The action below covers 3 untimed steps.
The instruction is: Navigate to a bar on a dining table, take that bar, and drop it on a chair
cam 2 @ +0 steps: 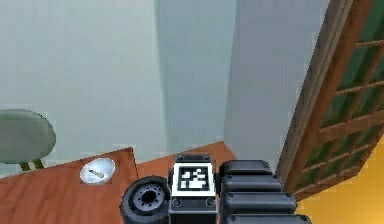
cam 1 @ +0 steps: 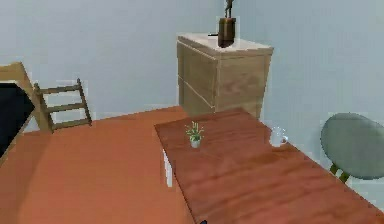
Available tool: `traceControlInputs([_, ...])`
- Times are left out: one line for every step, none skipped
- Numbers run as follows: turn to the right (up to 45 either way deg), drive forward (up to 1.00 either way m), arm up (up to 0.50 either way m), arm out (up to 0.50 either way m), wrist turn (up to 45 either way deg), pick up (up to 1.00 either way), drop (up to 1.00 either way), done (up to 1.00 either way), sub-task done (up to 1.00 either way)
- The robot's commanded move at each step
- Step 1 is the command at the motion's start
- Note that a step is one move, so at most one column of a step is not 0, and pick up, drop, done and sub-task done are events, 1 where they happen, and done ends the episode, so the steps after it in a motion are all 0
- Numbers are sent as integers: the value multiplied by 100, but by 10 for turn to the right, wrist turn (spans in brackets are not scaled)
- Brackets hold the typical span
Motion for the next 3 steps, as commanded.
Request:
traceControlInputs([-450,0,0,0,0,0,0,0,0])
traceControlInputs([450,0,0,0,0,0,0,0,0])
traceControlInputs([450,0,0,0,0,0,0,0,0])
